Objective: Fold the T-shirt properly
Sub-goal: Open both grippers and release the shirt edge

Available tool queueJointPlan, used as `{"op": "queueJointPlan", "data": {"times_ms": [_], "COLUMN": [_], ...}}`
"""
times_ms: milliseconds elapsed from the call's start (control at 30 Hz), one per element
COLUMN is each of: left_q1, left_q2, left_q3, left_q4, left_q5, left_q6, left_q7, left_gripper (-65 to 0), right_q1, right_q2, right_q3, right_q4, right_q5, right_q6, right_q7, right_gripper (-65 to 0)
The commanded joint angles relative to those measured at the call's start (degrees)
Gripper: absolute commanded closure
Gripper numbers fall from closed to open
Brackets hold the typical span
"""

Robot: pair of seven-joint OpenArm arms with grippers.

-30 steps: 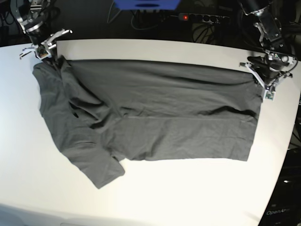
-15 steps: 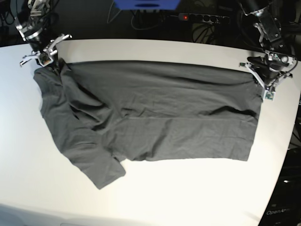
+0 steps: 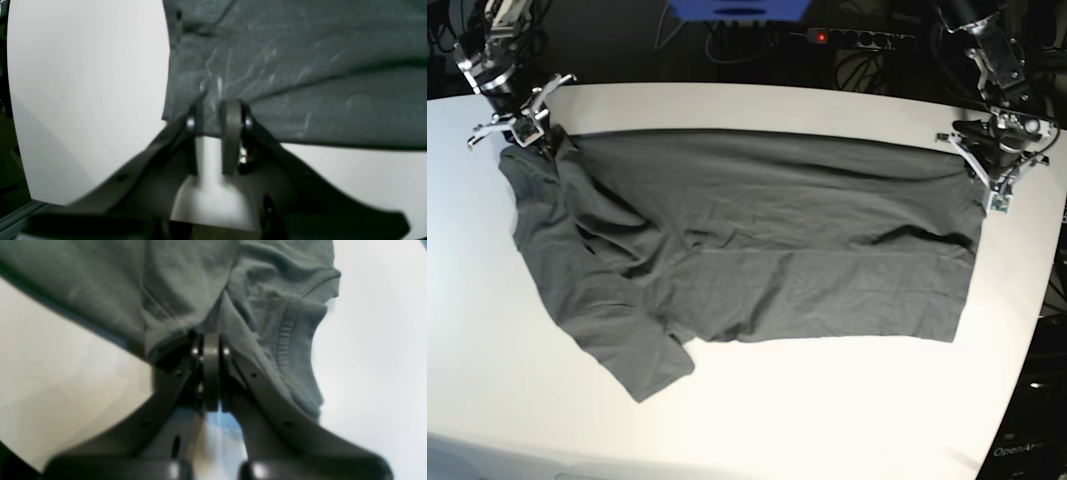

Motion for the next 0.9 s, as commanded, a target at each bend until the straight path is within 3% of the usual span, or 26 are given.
{"op": "queueJointPlan", "data": {"times_ms": [0, 533, 867], "left_q1": [1.37, 1.37, 0.32], "left_q2": [0.37, 0.37, 0.37], "left_q3": [0.07, 0.07, 0.07], "left_q4": [-1.06, -0.97, -0.88], "left_q5": [3.24, 3.24, 3.15], "left_q6": [-1.0, -1.0, -1.0], "left_q7": [6.15, 6.5, 6.41], "left_gripper": [-9.9, -10.0, -10.4], "right_q1": [-0.12, -0.03, -0.03], "right_q2": [0.88, 0.44, -1.94], "right_q3": [0.53, 2.46, 3.61], "right_q4": [2.09, 13.35, 14.05], "right_q5": [1.08, 0.99, 0.99], "right_q6": [-0.32, -0.32, -0.32], "right_q7": [1.31, 1.22, 1.22], "right_gripper": [-0.7, -0.7, -1.5]}}
